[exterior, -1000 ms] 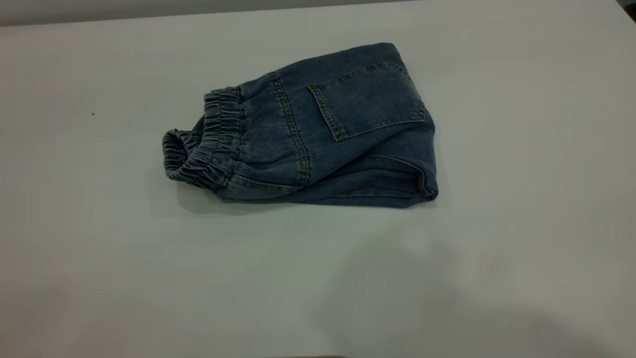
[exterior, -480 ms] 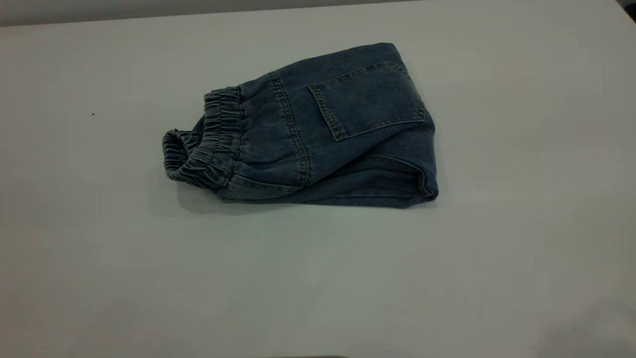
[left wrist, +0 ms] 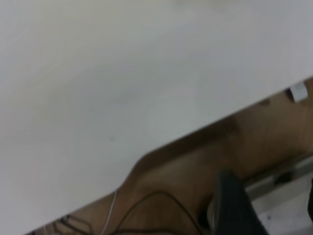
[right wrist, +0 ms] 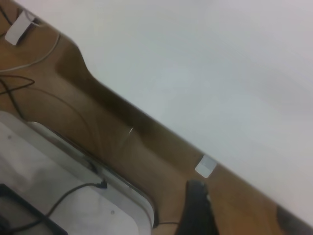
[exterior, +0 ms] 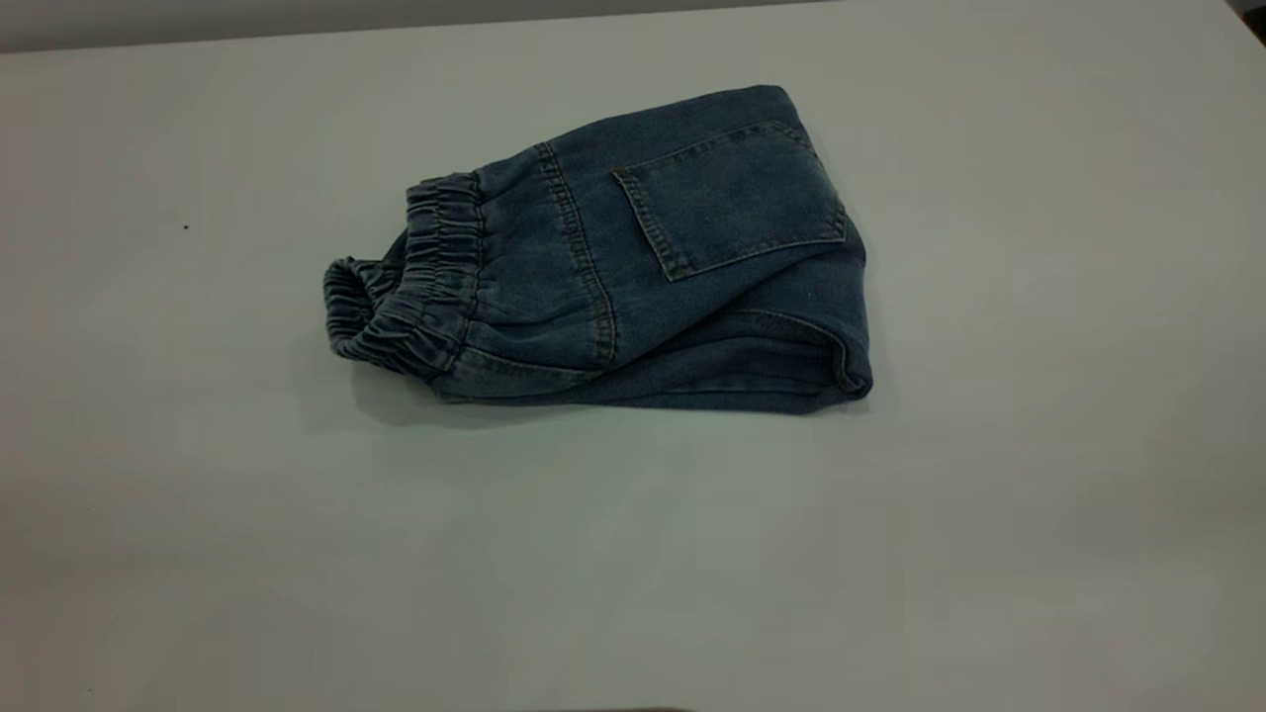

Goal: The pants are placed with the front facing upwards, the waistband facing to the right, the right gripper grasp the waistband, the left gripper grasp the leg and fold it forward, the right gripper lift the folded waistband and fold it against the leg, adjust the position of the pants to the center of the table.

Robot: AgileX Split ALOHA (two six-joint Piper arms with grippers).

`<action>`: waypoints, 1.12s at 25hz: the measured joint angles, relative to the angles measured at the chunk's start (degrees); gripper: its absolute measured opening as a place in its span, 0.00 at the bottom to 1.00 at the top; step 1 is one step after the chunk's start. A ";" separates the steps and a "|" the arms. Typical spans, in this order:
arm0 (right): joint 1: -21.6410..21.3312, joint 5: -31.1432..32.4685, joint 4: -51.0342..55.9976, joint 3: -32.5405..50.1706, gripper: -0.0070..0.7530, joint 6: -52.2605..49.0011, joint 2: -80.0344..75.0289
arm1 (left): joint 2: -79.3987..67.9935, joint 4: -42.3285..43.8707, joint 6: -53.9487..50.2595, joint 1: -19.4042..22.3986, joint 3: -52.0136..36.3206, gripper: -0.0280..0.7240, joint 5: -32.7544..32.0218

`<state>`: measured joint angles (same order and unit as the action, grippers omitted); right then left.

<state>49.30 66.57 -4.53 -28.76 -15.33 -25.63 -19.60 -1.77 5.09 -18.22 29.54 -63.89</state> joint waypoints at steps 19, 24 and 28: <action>0.00 -1.64 -0.56 1.52 0.61 0.06 10.51 | 1.09 0.23 -0.11 0.00 -1.38 0.48 0.22; -0.33 -1.65 -0.56 1.52 0.61 0.06 11.30 | 1.21 0.23 -0.09 0.00 -1.46 0.48 0.22; -8.02 -1.65 -0.43 1.52 0.61 0.06 11.52 | 2.70 0.23 -0.09 3.31 -1.46 0.48 0.16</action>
<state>41.28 64.92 -4.96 -27.24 -15.27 -14.11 -16.90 -1.55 5.00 -14.92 28.09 -63.73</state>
